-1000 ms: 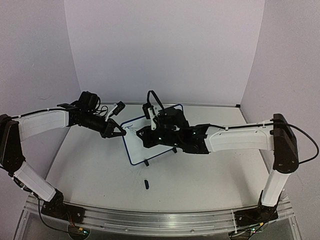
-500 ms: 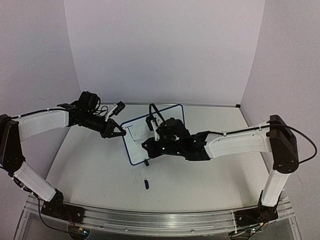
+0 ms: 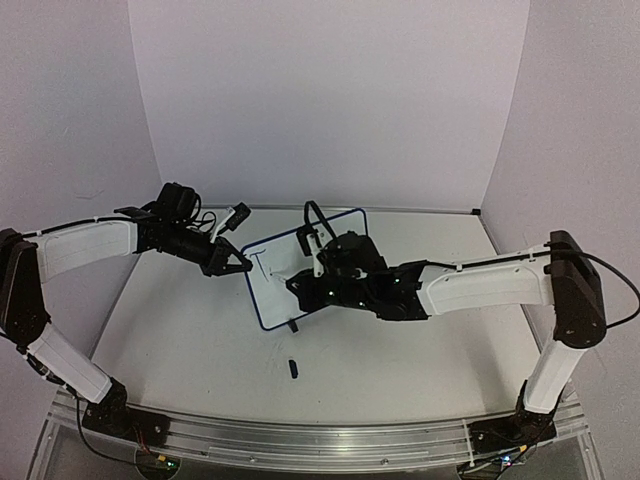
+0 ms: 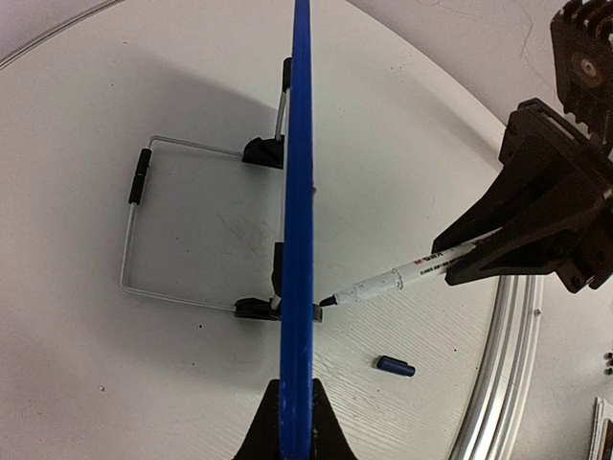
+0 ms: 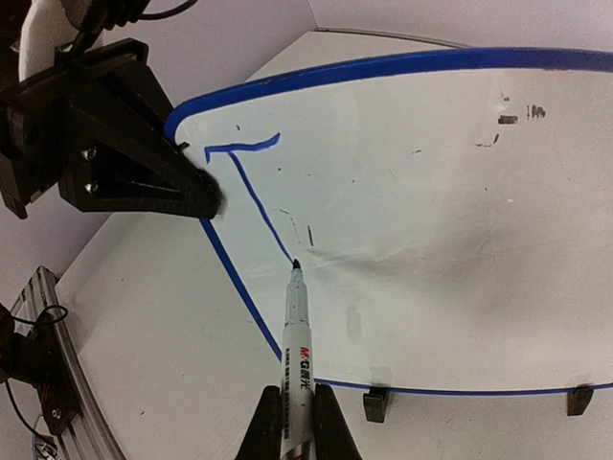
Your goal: Write a sentence on the whiteboard
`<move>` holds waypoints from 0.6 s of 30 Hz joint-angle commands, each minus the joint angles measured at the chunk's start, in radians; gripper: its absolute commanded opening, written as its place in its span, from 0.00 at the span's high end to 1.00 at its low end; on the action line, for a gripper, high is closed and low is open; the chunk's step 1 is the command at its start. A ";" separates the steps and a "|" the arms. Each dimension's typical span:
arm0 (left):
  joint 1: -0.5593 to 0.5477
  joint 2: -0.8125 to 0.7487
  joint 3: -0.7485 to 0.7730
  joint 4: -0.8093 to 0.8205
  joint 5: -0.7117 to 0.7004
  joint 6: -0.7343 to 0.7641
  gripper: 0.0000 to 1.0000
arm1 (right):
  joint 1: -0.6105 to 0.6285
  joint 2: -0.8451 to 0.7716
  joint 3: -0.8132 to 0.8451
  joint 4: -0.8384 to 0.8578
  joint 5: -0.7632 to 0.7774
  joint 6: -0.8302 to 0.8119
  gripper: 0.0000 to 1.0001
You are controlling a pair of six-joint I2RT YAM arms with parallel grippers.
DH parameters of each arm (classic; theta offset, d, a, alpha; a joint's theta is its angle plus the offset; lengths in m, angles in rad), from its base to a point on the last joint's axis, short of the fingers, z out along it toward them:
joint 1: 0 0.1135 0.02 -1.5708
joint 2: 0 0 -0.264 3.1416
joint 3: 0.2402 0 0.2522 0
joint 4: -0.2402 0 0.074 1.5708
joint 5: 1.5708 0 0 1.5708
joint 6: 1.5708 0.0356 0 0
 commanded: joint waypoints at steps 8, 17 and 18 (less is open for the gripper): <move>-0.004 -0.026 0.023 -0.052 -0.037 0.015 1.00 | 0.006 -0.013 0.041 0.035 0.082 -0.020 1.00; -0.004 -0.025 0.023 -0.052 -0.037 0.015 1.00 | 0.004 0.008 0.066 0.051 0.092 -0.030 1.00; -0.004 -0.025 0.023 -0.052 -0.037 0.014 1.00 | 0.005 0.010 0.068 0.051 0.093 -0.033 1.00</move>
